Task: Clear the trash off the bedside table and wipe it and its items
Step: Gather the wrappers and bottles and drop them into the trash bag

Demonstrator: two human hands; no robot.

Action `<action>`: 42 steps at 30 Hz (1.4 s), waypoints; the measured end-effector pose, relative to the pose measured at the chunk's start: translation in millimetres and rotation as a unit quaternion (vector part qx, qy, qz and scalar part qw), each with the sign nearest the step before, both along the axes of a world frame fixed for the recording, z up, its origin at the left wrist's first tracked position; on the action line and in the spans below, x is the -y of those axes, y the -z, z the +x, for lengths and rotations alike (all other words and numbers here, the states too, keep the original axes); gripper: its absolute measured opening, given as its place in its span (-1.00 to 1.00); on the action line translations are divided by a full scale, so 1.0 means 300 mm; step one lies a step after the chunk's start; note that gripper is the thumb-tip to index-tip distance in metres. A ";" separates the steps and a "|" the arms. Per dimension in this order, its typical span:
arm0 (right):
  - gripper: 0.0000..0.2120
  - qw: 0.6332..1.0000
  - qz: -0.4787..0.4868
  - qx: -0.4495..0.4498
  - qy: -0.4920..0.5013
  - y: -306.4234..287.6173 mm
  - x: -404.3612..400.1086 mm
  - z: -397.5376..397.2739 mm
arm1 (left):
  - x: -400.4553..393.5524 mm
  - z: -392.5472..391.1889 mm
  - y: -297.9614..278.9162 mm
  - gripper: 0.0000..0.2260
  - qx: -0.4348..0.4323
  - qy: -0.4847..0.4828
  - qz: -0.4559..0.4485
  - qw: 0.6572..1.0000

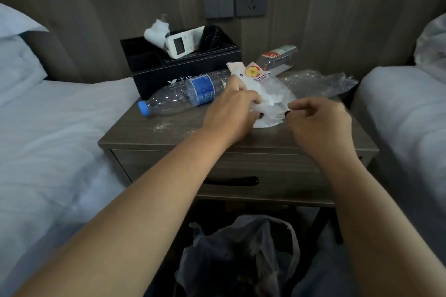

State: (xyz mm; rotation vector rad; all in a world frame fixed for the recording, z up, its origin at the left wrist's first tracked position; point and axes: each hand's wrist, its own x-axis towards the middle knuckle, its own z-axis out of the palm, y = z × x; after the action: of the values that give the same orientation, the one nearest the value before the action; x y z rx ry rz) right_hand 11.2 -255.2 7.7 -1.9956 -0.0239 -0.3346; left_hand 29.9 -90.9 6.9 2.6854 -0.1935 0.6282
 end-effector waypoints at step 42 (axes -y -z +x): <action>-0.72 0.907 0.319 0.078 -0.263 -0.002 -0.270 -0.185 | -0.228 -0.385 0.011 -0.78 -0.040 0.156 -0.618 0.769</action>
State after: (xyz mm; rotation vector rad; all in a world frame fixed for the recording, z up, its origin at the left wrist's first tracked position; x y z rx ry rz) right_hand -44.4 -174.3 8.2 -1.2425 -0.4873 -0.1210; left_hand -85.6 -22.6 3.5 1.3356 -0.1220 0.3184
